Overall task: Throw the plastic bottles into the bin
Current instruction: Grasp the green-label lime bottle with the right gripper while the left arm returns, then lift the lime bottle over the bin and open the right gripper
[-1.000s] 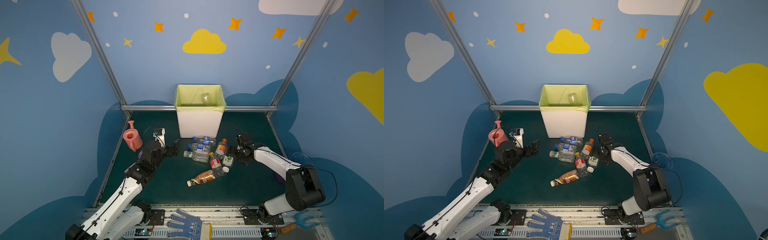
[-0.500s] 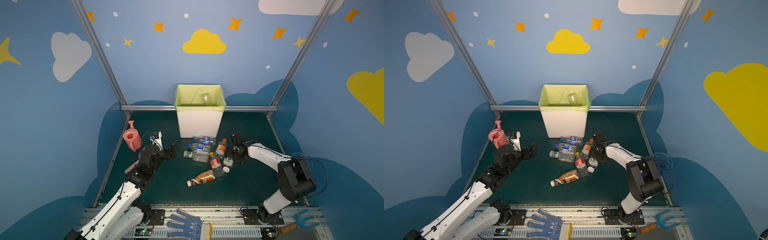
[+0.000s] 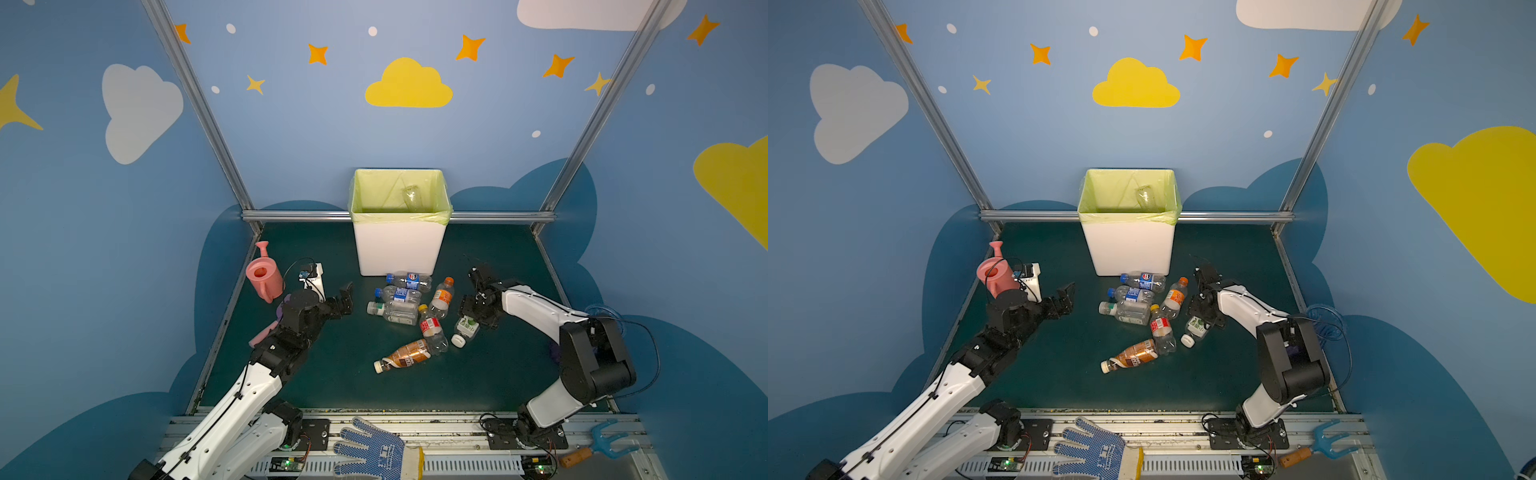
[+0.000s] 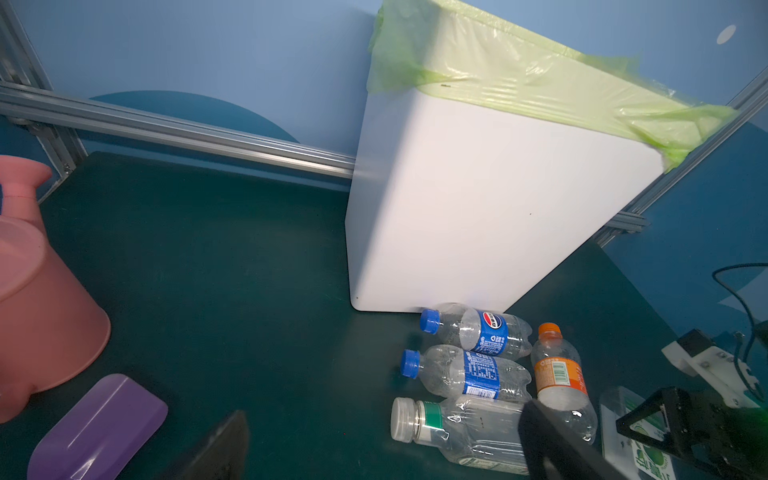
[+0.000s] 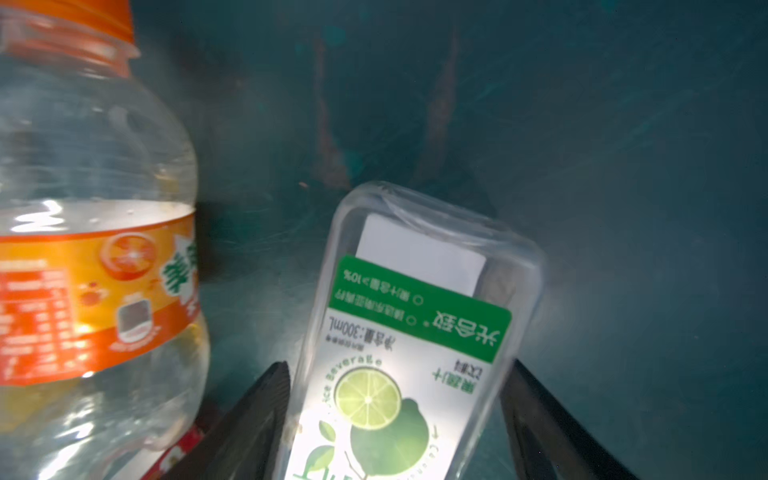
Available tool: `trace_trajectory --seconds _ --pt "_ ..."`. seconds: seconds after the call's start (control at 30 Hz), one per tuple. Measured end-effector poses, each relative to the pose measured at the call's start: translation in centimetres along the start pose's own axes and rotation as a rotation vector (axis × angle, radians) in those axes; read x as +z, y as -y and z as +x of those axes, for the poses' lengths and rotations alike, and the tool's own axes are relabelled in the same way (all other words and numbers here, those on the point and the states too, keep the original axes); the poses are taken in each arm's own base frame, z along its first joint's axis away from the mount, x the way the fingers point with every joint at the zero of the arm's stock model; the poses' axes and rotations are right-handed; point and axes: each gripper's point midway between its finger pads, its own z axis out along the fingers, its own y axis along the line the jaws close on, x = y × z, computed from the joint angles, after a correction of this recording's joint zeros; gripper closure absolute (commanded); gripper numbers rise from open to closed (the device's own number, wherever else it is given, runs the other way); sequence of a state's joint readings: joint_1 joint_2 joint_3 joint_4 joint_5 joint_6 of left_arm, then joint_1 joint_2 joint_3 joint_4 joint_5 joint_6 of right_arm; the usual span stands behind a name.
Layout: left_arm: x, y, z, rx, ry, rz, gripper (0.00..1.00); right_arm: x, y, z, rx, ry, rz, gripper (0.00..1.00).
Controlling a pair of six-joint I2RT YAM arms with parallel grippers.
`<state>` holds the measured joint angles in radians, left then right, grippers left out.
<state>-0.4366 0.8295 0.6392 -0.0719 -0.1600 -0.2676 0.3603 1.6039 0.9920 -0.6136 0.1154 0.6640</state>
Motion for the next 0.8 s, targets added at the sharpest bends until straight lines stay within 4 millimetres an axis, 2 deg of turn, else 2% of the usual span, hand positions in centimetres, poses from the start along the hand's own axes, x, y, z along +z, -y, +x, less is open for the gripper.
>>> trace_trajectory --seconds 0.23,0.4,0.53,0.63,0.8 --pt "0.7 -0.1 0.7 0.006 -0.028 -0.01 0.0 -0.1 0.1 0.5 -0.01 -0.018 0.01 0.1" --pt "0.8 -0.2 1.0 0.008 -0.036 -0.014 0.0 -0.3 -0.4 0.2 -0.023 -0.024 0.012 0.1" --pt "0.8 -0.2 1.0 0.008 -0.036 -0.015 0.0 0.7 -0.6 0.2 -0.03 -0.049 0.031 0.1" --pt "0.8 -0.2 1.0 0.009 -0.036 -0.015 0.0 1.5 -0.5 0.4 -0.039 -0.075 0.05 0.13" --pt "0.9 -0.2 1.0 0.01 -0.038 -0.015 0.0 1.9 -0.6 0.4 -0.054 -0.093 0.059 0.27"
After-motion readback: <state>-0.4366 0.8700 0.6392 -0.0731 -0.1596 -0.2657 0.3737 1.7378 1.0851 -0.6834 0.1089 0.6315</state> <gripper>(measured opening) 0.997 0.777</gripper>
